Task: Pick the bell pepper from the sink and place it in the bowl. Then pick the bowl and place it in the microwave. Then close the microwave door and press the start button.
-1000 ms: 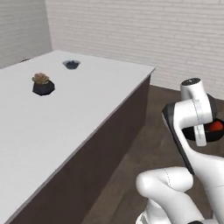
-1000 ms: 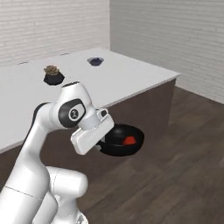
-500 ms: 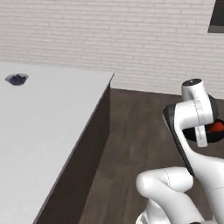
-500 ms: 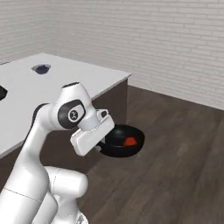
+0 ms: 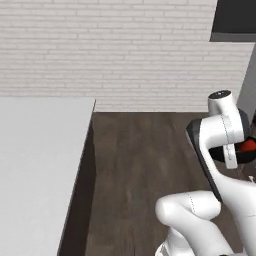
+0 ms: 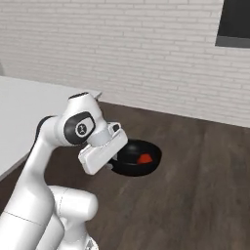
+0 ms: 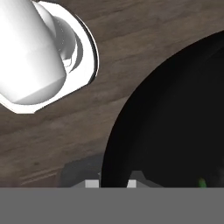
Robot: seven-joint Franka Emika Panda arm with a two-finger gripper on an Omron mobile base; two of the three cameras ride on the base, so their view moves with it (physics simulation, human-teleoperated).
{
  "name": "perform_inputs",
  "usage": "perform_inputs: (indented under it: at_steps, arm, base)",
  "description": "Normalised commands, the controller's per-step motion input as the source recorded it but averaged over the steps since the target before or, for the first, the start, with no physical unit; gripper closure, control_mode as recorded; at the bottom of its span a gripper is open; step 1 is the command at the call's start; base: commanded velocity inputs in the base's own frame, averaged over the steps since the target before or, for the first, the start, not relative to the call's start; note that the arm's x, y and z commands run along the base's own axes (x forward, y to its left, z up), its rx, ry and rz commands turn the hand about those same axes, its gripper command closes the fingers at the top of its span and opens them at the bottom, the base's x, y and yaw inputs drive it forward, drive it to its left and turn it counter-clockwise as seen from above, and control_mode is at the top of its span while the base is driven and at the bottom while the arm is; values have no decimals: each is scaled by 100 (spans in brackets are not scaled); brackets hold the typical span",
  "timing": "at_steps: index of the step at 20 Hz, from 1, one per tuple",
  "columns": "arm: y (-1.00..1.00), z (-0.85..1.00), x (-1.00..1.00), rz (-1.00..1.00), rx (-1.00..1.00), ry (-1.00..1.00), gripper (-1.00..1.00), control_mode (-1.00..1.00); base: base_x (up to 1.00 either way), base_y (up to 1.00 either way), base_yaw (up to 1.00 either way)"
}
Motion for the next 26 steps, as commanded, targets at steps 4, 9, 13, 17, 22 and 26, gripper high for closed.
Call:
perform_inputs:
  at_steps: [4, 9, 13, 17, 22, 26]
  arm:
    - [0, 0, 0, 0, 0, 0, 100, 100]
    - [0, 0, 0, 0, 0, 0, 100, 100]
    - [0, 0, 0, 0, 0, 0, 100, 100]
    - [0, 0, 0, 0, 0, 0, 100, 100]
    - [0, 0, 0, 0, 0, 0, 100, 100]
    - [0, 0, 0, 0, 0, 0, 100, 100]
  base:
    - [98, 9, -41]
    - [92, 3, -43]
    - [88, 1, -42]
    - [79, 2, -42]
    - [62, 12, -45]
    - [59, 20, -45]
